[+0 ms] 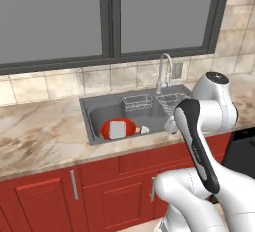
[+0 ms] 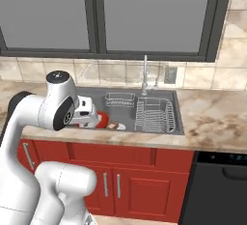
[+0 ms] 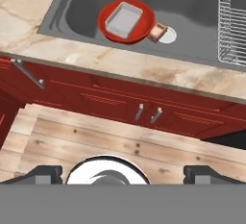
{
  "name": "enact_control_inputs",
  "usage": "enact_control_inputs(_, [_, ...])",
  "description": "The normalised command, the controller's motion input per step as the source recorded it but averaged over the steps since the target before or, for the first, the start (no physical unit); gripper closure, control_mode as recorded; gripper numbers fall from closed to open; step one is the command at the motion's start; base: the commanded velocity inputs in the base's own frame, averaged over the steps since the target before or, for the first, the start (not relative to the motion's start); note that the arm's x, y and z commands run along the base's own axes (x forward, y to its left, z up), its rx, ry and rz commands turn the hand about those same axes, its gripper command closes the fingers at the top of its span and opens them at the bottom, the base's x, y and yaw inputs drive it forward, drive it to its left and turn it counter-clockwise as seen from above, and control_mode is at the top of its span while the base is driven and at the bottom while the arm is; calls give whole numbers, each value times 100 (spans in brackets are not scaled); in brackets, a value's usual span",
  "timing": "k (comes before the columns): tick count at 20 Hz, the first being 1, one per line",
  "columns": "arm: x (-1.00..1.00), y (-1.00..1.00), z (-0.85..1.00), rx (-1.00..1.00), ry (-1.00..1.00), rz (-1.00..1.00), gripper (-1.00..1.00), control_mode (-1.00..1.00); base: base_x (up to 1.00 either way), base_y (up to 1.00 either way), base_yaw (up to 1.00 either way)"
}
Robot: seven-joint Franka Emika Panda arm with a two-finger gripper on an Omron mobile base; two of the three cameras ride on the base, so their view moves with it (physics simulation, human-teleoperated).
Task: Pick the bowl and tupperware and place them in the sink. Then turn on the water.
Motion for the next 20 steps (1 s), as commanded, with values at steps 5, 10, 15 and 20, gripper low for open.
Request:
enact_control_inputs(5, [0,0,0,0,0,0,-100,100,32,-77,12])
enact_control_inputs(10, [0,0,0,0,0,0,-100,100,29,-78,5])
enact_control_inputs(15, [0,0,0,0,0,0,-100,100,38,-37,3])
enact_control_inputs(20, [0,0,0,0,0,0,-100,100,57,0,0])
